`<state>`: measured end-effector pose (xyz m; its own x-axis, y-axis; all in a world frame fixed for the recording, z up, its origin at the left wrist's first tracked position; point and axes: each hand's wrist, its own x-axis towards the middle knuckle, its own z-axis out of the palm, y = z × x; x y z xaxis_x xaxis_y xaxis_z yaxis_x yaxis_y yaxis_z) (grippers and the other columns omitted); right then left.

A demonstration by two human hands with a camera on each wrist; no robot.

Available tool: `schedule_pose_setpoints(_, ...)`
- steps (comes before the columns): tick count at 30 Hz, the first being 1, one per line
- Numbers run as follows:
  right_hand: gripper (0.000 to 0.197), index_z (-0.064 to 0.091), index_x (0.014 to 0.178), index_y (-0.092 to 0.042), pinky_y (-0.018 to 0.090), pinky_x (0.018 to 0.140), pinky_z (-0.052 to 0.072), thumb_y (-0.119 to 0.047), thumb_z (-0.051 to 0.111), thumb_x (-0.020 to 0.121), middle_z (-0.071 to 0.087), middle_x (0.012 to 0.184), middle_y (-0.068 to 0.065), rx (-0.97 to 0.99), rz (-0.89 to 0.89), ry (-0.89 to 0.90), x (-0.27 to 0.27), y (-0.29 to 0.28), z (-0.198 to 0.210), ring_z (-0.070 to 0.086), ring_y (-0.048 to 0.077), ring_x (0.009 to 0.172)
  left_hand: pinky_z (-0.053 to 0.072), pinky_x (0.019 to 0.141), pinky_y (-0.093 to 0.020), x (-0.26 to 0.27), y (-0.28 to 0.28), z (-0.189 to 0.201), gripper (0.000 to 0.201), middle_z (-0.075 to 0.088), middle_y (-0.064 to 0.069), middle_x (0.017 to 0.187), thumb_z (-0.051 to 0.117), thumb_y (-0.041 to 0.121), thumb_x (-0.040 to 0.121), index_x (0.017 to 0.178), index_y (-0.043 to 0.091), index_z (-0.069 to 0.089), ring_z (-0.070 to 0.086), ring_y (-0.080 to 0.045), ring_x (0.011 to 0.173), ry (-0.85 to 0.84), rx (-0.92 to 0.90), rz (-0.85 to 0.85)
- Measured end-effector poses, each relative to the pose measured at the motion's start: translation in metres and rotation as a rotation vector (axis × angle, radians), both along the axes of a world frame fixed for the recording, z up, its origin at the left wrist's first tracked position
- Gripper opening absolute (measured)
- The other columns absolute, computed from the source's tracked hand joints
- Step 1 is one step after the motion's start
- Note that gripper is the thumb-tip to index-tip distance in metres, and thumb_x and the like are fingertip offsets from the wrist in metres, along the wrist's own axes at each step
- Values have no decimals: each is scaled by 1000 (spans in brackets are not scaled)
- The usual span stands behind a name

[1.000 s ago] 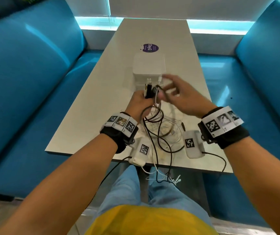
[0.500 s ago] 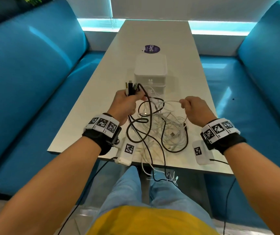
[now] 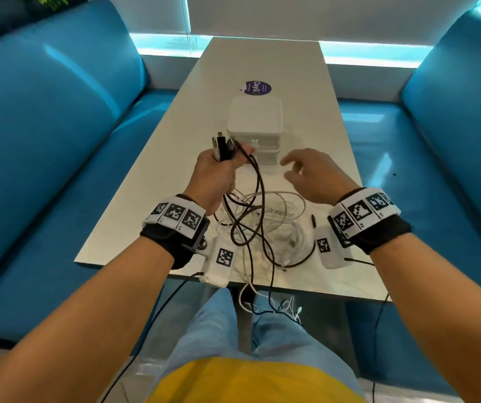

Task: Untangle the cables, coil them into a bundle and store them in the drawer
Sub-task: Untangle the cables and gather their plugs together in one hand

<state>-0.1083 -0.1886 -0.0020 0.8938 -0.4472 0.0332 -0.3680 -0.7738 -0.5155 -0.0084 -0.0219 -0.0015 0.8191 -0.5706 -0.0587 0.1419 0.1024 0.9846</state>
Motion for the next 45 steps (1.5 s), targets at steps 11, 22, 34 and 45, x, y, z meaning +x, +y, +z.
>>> schedule_pose_setpoints(11,14,73,87,-9,35,76,51,-16,61,90,71,80,6,67,230,-243,18,18,19,65,20,75,32,42,-11,-7,-14,-18,6,54,15,52,69,10,86,85,13,64,43,4,36,-173,188,-62)
schedule_pose_setpoints(22,9,62,92,-14,24,65,53,-16,68,87,63,81,-7,283,84,-626,-4,20,16,61,10,69,28,39,-17,-4,-19,-30,14,61,1,68,78,22,77,82,10,71,39,1,31,-30,345,-39)
schedule_pose_setpoints(34,34,68,112,-30,23,72,34,-32,75,80,50,97,-5,27,512,416,-42,32,-68,47,10,87,18,36,-19,18,0,-37,34,55,-8,81,75,27,79,100,1,67,25,-8,39,123,342,-56)
schedule_pose_setpoints(45,22,63,95,-14,34,81,44,-31,49,94,61,103,6,-264,154,258,-6,7,-72,58,27,98,17,40,-22,23,5,-42,20,59,-9,84,75,27,80,84,9,67,24,-9,42,135,321,-53)
